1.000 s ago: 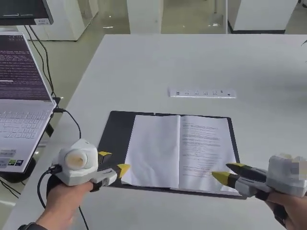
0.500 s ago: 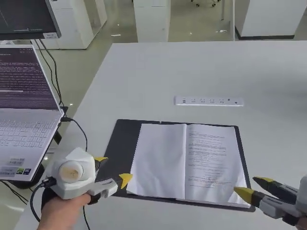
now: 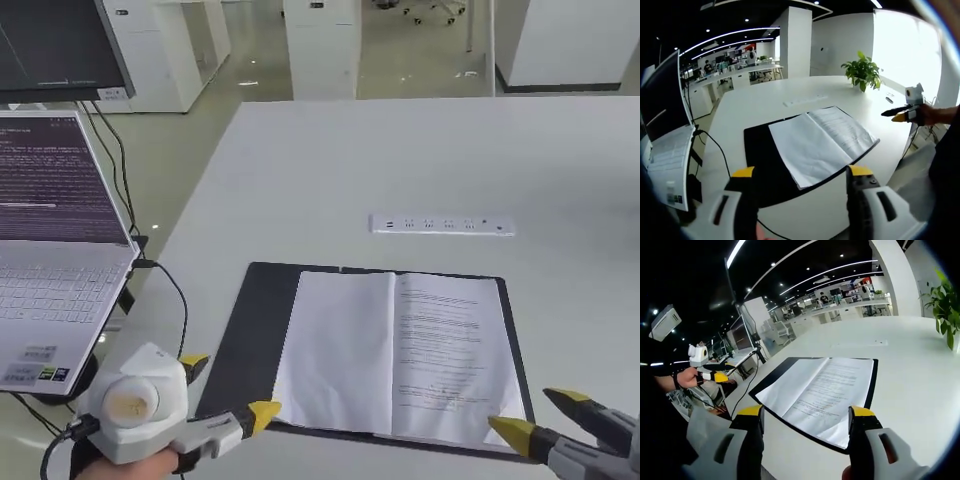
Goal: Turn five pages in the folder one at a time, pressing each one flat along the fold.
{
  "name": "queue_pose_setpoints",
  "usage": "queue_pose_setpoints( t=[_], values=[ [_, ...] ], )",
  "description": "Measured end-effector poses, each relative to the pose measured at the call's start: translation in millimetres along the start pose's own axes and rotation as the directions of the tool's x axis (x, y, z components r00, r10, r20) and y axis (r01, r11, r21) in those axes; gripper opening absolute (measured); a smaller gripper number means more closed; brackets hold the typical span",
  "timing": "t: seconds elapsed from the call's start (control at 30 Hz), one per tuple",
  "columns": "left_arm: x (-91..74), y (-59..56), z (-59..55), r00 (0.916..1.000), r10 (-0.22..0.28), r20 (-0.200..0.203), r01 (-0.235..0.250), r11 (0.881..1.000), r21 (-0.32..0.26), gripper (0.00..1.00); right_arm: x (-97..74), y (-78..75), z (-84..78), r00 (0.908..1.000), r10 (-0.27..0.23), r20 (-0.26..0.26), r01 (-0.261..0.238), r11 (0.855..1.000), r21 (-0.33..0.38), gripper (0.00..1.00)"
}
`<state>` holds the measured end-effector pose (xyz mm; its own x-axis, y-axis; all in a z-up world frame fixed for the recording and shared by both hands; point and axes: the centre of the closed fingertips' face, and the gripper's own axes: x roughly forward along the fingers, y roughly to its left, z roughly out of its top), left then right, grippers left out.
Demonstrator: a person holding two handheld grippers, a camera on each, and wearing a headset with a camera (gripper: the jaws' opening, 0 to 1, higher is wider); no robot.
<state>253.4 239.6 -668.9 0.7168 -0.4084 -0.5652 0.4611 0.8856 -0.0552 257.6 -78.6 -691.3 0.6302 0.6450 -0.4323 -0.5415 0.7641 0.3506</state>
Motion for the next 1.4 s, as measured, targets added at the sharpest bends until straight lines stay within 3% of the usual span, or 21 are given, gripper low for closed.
queue_pose_setpoints(
  t=[0.37, 0.77, 1.0, 1.07, 1.23, 1.3, 1.4],
  values=[
    [-1.1, 4.1, 8.3, 0.9998, -0.003, 0.020, 0.003, 1.000, 0.007, 0.77, -7.5, 8.2, -9.2, 0.9997, -0.005, -0.025, 0.004, 1.000, -0.026, 0.75],
    [20.0, -13.6, 15.1, 0.9980, -0.063, 0.009, 0.062, 0.997, 0.040, 0.78, -26.7, 0.2, -11.5, 0.9985, -0.055, 0.009, 0.055, 0.998, 0.006, 0.75],
    [46.0, -36.7, 34.9, 0.9918, -0.127, 0.015, 0.125, 0.989, 0.081, 0.78, -36.5, -2.6, -16.7, 0.9962, -0.085, 0.020, 0.084, 0.996, 0.034, 0.74],
    [54.3, -48.3, 40.8, 0.9857, -0.167, 0.022, 0.165, 0.983, 0.085, 0.78, -38.6, -3.3, -18.8, 0.9958, -0.090, 0.017, 0.089, 0.996, 0.028, 0.75],
    [75.4, -73.9, 43.9, 0.9739, -0.227, -0.005, 0.226, 0.966, 0.128, 0.77, -42.0, -6.1, -22.2, 0.9943, -0.105, 0.017, 0.104, 0.994, 0.041, 0.74],
    [81.9, -87.8, 47.3, 0.9628, -0.270, -0.003, 0.268, 0.955, 0.128, 0.76, -44.0, -7.3, -23.5, 0.9934, -0.113, 0.019, 0.112, 0.993, 0.048, 0.74],
    [92.1, -100.5, 48.9, 0.9563, -0.292, -0.014, 0.291, 0.946, 0.143, 0.76, -45.6, -7.2, -24.4, 0.9928, -0.118, 0.022, 0.116, 0.992, 0.054, 0.74]
  ],
)
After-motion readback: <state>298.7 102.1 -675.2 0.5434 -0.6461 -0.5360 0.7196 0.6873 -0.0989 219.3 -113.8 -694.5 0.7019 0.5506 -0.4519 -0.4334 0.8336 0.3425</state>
